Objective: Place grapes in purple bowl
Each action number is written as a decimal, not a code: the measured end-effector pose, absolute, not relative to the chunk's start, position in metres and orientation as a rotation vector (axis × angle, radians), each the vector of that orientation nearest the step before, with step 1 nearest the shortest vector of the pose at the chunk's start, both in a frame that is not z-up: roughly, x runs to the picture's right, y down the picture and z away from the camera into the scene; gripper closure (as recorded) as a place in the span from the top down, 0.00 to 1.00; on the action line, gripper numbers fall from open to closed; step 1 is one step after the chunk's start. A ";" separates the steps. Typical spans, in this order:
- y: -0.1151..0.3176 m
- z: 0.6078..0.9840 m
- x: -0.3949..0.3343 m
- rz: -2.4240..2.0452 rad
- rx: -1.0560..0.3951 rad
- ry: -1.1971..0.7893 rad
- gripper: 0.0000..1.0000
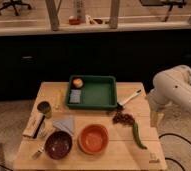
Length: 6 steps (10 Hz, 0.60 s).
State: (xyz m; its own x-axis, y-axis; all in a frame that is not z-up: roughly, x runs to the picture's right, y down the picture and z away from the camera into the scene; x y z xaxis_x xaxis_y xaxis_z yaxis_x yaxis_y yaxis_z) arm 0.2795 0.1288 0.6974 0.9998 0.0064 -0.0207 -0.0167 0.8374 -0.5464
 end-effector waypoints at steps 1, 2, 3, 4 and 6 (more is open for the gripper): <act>0.132 0.701 0.276 0.002 -0.580 0.011 0.80; 0.134 0.703 0.275 -0.005 -0.582 0.007 0.80; 0.135 0.706 0.276 -0.015 -0.583 0.004 0.80; 0.139 0.711 0.275 -0.023 -0.585 -0.002 0.80; 0.149 0.726 0.269 -0.048 -0.588 -0.019 0.80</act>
